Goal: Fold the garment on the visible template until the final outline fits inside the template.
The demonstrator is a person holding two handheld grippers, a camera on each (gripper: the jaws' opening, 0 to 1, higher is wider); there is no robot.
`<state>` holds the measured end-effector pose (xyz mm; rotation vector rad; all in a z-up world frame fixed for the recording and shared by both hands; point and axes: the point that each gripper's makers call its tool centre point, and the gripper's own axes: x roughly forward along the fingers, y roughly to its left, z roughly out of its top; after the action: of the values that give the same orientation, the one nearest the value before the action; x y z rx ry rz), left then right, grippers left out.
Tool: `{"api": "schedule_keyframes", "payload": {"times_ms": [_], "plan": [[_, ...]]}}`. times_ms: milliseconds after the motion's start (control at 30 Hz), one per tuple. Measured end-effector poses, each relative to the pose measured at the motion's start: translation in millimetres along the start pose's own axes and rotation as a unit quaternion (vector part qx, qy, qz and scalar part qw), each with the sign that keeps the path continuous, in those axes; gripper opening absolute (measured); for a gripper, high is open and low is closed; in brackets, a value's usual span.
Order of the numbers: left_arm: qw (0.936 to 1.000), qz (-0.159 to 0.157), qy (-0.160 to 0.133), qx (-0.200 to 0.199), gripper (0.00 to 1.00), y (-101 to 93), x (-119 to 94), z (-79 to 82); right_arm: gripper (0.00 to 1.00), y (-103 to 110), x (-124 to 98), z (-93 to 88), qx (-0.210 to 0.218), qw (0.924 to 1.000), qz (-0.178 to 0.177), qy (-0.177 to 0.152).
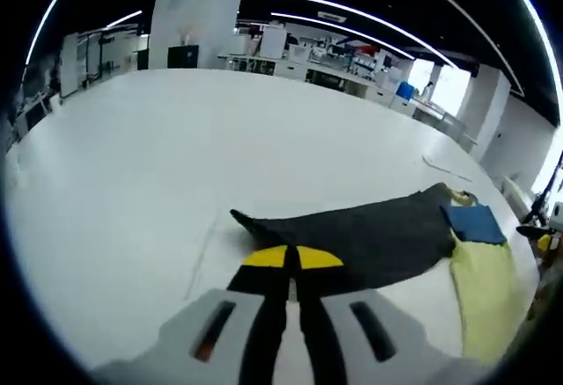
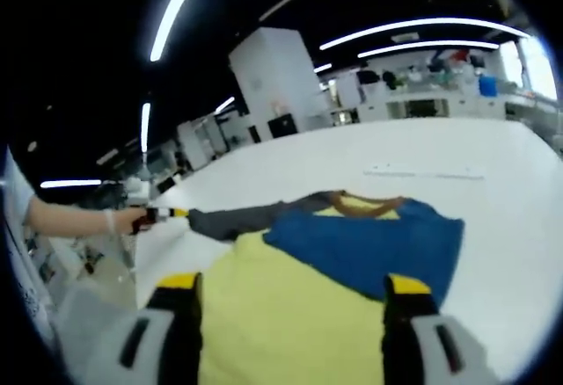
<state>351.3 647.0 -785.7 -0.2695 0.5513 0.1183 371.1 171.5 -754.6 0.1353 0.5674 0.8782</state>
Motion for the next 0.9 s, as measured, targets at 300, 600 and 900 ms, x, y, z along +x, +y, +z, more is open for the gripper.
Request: {"api": "schedule_keyframes", "payload": {"times_ms": [300, 600, 900], "plan": [[0.9957, -0.076, -0.004, 0.053, 0.0, -94.6, 11, 25.6, 0.83, -3, -10, 2.5, 0.005, 0.9999, -0.003, -0.011], [0.9883, -0.141, -0.005, 0.057, 0.0, -164.2, 20, 31.6, 0.82, -10, -24, -1.5, 0.014, 0.9996, -0.015, -0.017], [0.9771, -0.201, -0.004, 0.069, 0.0, -214.2, 39, 42.7, 0.82, -11, -28, -9.3, 0.028, 0.9992, -0.02, -0.018]]}}
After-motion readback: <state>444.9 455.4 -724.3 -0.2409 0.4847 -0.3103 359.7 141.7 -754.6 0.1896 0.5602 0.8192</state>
